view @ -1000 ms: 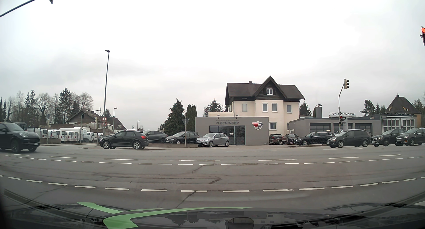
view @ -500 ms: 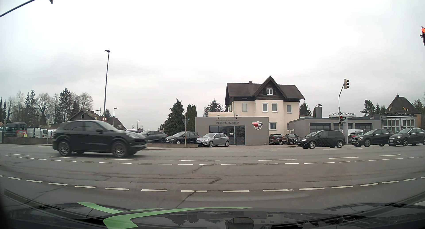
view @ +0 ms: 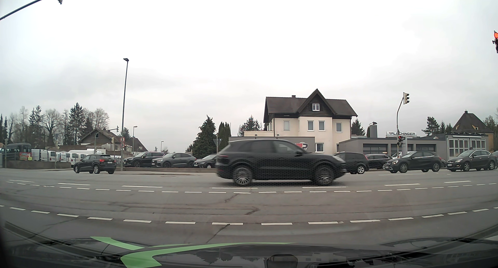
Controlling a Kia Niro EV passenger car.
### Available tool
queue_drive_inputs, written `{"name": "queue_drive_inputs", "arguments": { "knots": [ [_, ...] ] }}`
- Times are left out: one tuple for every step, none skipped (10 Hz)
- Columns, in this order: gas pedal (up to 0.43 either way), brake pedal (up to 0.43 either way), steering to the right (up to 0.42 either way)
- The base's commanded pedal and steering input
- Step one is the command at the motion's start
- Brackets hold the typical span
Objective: Follow the waypoints while adhering to traffic rules and regulations
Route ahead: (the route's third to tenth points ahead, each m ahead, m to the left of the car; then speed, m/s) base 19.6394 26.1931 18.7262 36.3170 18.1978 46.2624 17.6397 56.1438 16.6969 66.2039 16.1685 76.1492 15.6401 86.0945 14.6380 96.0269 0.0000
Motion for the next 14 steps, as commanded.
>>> {"name": "queue_drive_inputs", "arguments": {
  "knots": [
    [0.0, 0.348, -0.003],
    [0.0, 0.341, -0.003],
    [0.0, 0.341, -0.003],
    [0.0, 0.341, -0.003],
    [0.0, 0.341, -0.003],
    [0.0, 0.341, -0.003],
    [0.0, 0.341, -0.003],
    [0.0, 0.341, -0.003],
    [0.0, 0.341, -0.003],
    [0.0, 0.341, -0.003],
    [0.0, 0.341, -0.003],
    [0.0, 0.341, -0.003],
    [0.0, 0.348, -0.003],
    [0.0, 0.341, -0.003]
  ]
}}
